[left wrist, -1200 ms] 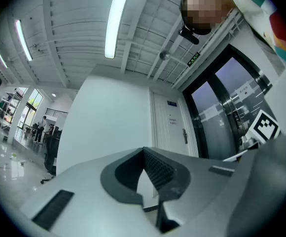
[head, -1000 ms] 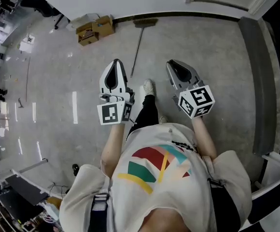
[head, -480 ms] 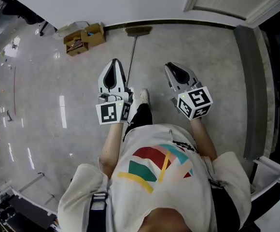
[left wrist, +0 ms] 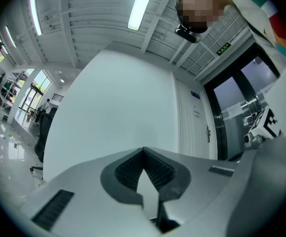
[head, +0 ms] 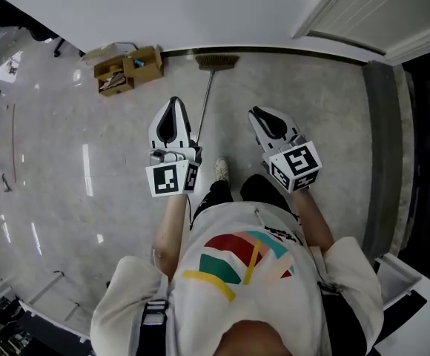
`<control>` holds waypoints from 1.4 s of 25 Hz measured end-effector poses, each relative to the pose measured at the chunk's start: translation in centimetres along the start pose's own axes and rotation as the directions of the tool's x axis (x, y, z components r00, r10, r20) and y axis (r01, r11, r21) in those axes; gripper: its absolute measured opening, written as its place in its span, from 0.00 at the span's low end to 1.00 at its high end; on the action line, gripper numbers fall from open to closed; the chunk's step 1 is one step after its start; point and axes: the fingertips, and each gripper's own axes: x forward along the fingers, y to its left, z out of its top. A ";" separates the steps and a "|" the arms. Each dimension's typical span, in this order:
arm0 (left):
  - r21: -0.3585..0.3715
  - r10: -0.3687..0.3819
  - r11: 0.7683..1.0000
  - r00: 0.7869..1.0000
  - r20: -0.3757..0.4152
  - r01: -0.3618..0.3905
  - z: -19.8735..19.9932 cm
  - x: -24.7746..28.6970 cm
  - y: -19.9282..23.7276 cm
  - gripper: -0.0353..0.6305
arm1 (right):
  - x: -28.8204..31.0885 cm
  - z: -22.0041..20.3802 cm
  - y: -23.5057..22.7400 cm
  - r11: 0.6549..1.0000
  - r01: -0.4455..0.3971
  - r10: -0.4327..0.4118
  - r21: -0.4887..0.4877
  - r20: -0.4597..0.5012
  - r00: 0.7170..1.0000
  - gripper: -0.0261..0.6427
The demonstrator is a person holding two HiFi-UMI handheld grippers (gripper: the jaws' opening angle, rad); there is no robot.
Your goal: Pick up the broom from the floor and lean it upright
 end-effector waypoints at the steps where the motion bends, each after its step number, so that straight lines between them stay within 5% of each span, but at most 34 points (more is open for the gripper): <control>1: -0.001 0.009 1.000 1.000 -0.005 -0.009 -0.4 0.6 0.5 0.12 | 0.7 -0.1 -0.4 1.000 -0.007 0.007 -0.006 -0.013 1.000 0.11; 9: 0.046 0.067 0.997 0.998 -0.017 -0.067 -1.7 5.1 0.6 0.12 | 4.7 -0.6 -6.0 0.995 -0.075 0.077 0.064 -0.036 0.996 0.11; 15: 0.070 0.158 0.985 0.988 -0.002 -0.157 -1.3 6.1 1.8 0.12 | 7.6 -0.3 -6.8 0.979 -0.202 0.202 0.000 -0.060 0.978 0.11; 24: 0.089 0.246 0.966 0.969 -0.014 -0.243 -3.2 6.7 6.1 0.12 | 14.8 -0.1 -4.6 0.902 -0.419 0.405 -0.106 -0.131 0.905 0.14; 29: 0.079 0.336 0.939 0.942 0.007 -0.336 -9.3 5.5 11.4 0.12 | 22.5 -6.6 -2.3 0.771 -0.593 0.543 -0.234 -0.247 0.803 0.42; 32: 0.068 0.402 0.913 0.915 0.022 -0.403 -17.3 4.0 16.3 0.12 | 28.6 -15.2 -0.8 0.630 -0.708 0.603 -0.320 -0.373 0.705 0.43; 35: 0.088 0.462 0.883 0.887 0.009 -0.461 -28.2 0.5 21.4 0.12 | 33.7 -27.0 0.8 0.456 -0.827 0.632 -0.329 -0.534 0.561 0.43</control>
